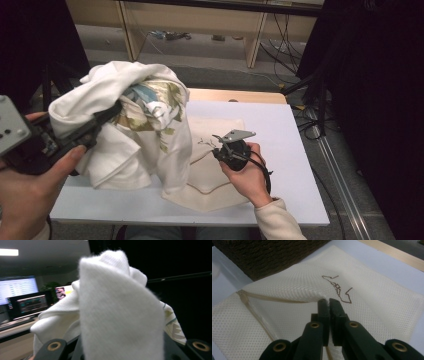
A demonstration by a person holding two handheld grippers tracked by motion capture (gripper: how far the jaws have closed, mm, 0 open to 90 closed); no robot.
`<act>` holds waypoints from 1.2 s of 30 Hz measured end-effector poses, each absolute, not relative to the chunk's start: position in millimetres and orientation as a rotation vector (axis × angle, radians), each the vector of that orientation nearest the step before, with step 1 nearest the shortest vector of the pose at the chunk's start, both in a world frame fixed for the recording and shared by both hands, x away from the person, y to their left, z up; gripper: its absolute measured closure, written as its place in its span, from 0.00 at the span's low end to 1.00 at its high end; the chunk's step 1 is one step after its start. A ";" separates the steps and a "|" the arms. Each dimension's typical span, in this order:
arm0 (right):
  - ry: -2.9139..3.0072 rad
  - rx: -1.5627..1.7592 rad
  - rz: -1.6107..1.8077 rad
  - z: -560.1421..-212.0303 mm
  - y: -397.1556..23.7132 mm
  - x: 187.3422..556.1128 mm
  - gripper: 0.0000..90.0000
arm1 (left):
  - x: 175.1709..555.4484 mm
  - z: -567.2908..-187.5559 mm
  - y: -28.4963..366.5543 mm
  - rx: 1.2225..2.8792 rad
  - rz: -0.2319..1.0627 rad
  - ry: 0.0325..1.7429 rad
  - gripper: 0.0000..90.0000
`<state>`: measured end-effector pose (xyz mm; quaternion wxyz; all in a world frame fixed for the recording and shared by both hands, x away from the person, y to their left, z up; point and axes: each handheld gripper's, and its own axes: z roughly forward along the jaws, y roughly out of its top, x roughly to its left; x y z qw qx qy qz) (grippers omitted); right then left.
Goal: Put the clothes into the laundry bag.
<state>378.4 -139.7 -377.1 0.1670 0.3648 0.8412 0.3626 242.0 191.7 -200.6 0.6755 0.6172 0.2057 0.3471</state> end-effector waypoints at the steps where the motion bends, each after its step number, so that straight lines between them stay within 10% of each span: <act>1: 2.399 1.024 1.019 -377.5 -140.7 378.4 0.99 | 239.5 -200.9 189.3 1.396 0.761 0.453 0.85; 15: 2.393 1.012 1.037 -374.9 -143.5 379.3 0.99 | 253.6 -276.3 146.6 1.634 0.446 0.496 0.85; 36: 2.365 1.020 1.068 -369.5 -139.1 373.2 0.99 | 287.8 -374.1 91.0 1.934 0.301 0.584 0.85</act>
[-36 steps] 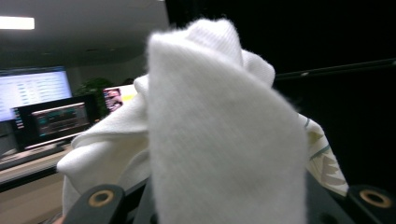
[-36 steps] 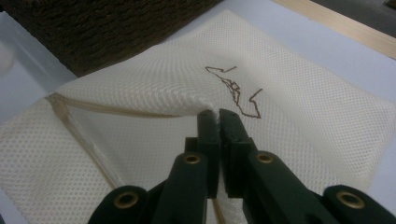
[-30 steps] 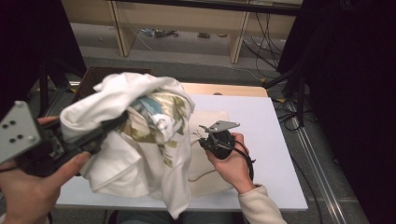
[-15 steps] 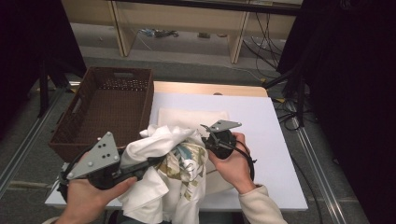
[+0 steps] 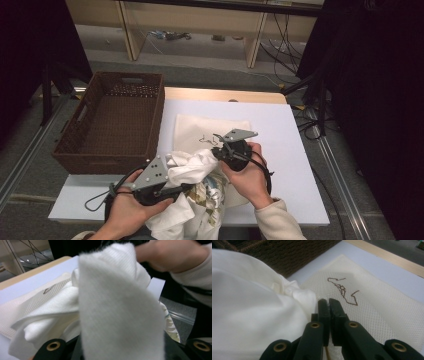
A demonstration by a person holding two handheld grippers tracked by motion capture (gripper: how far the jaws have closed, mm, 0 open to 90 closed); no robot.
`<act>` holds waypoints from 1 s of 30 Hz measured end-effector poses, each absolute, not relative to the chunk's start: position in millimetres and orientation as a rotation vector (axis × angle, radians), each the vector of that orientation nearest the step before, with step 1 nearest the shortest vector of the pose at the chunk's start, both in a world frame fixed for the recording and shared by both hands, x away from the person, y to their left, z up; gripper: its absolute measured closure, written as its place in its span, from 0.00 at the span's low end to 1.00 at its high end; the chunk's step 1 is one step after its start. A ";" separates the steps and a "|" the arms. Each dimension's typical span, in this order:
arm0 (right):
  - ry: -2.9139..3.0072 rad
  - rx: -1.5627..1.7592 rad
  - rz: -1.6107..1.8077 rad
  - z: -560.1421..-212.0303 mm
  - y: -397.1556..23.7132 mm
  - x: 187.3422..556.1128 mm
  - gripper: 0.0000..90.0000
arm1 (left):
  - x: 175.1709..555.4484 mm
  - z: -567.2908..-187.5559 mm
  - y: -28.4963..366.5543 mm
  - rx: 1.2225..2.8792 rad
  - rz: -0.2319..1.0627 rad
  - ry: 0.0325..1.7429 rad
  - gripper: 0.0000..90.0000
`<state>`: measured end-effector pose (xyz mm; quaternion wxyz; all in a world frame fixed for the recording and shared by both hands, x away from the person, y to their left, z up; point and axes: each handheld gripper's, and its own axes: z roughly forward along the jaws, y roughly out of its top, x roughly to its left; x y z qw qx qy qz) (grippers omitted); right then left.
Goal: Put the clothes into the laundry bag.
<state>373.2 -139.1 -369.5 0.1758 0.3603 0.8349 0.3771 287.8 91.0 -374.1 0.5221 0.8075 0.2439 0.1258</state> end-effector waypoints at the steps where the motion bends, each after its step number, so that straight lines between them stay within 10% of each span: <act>1: 2.375 1.045 1.069 -369.3 -137.9 371.7 0.99 | 290.7 -376.7 88.3 1.947 0.303 0.586 0.84; 23: 2.424 0.983 1.066 -369.0 -129.2 365.7 1.00 | 357.1 -430.4 43.0 2.094 0.312 0.720 0.79; 30: 2.417 0.986 1.054 -374.0 -133.4 371.1 1.00 | 357.7 -433.4 45.4 2.086 0.301 0.713 0.52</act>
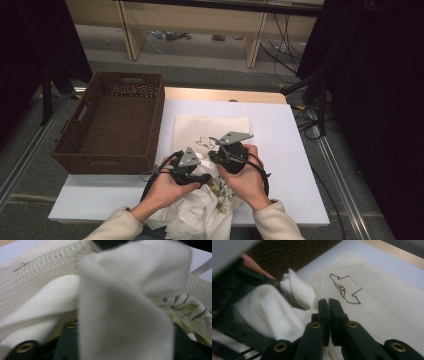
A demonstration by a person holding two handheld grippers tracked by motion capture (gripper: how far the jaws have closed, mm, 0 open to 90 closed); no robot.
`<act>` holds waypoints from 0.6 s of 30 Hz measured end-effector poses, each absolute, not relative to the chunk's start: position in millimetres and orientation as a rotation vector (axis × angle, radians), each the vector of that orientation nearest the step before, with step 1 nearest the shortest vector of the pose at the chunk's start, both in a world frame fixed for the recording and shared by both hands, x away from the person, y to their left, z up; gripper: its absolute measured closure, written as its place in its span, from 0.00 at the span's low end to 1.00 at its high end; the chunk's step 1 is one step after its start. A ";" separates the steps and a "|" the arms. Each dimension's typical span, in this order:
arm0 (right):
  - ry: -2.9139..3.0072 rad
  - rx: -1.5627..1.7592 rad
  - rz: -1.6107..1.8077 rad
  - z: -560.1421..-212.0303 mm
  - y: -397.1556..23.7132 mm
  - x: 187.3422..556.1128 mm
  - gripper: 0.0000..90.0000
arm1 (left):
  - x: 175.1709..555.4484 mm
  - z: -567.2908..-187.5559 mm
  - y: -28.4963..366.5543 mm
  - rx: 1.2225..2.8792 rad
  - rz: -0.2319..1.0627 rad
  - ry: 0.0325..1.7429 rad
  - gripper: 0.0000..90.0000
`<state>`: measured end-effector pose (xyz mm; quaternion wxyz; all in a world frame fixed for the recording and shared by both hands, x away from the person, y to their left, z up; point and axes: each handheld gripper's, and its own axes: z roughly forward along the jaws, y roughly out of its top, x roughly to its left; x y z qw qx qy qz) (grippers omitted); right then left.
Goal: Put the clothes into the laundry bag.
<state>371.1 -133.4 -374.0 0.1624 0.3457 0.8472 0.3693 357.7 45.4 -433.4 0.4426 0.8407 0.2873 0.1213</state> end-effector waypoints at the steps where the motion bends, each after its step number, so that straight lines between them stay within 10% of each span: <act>1: 2.425 1.007 1.053 -373.9 -134.5 371.6 1.00 | 355.8 -432.5 47.6 2.075 0.294 0.714 0.47; 10: 2.413 1.022 1.055 -374.0 -136.4 373.0 1.00 | 332.3 -409.7 71.8 1.989 0.303 0.712 0.37; 18: 2.412 1.016 1.054 -372.6 -132.6 369.0 1.00 | 342.4 -414.0 65.3 2.017 0.305 0.697 0.76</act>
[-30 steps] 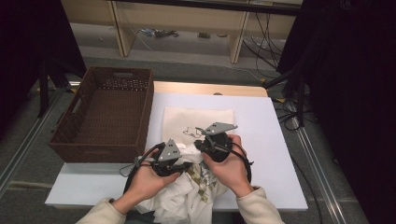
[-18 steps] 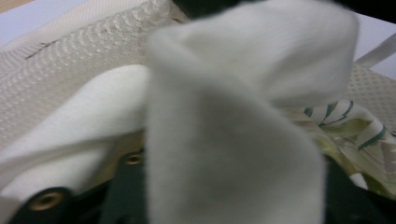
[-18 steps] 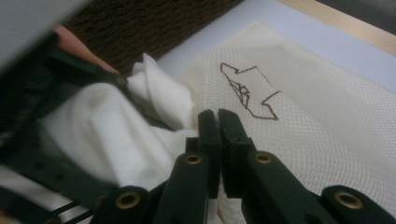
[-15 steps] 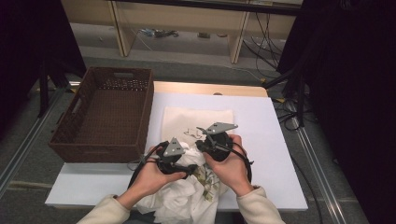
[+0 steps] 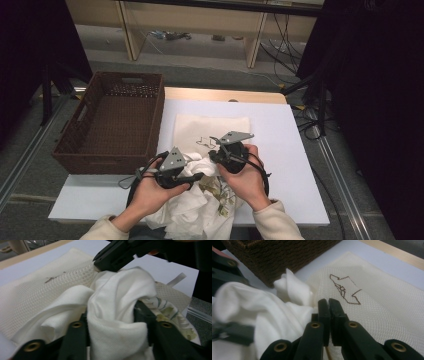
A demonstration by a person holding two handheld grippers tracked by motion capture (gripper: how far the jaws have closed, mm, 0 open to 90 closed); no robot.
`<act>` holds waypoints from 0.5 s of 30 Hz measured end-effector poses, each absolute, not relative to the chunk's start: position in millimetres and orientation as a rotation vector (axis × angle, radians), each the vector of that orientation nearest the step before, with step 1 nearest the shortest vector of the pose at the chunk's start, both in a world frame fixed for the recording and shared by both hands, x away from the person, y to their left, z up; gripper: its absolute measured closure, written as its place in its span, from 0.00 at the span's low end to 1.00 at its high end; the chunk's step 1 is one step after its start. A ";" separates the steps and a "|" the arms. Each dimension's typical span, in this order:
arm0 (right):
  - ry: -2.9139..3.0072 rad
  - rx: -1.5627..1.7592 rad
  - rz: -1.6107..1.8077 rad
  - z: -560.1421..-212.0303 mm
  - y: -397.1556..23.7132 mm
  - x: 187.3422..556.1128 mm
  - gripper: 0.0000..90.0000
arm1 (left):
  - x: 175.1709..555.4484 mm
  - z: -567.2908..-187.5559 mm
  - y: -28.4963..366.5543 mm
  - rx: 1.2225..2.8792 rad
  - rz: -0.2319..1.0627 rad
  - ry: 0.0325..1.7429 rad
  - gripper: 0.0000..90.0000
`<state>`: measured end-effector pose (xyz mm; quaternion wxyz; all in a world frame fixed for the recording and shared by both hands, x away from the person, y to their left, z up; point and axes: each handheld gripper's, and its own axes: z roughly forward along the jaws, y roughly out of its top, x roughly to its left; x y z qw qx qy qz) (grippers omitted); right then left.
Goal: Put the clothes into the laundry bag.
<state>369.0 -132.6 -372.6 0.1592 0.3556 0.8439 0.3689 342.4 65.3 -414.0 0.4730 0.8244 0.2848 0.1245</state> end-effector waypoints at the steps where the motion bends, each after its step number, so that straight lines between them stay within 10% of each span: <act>1: 2.420 0.994 1.054 -372.5 -132.1 369.2 1.00 | 344.0 -416.4 61.1 2.003 0.290 0.726 0.84; 15: 2.449 1.046 1.095 -368.8 -130.4 363.2 1.00 | 363.5 -429.7 25.3 2.089 0.359 0.725 0.91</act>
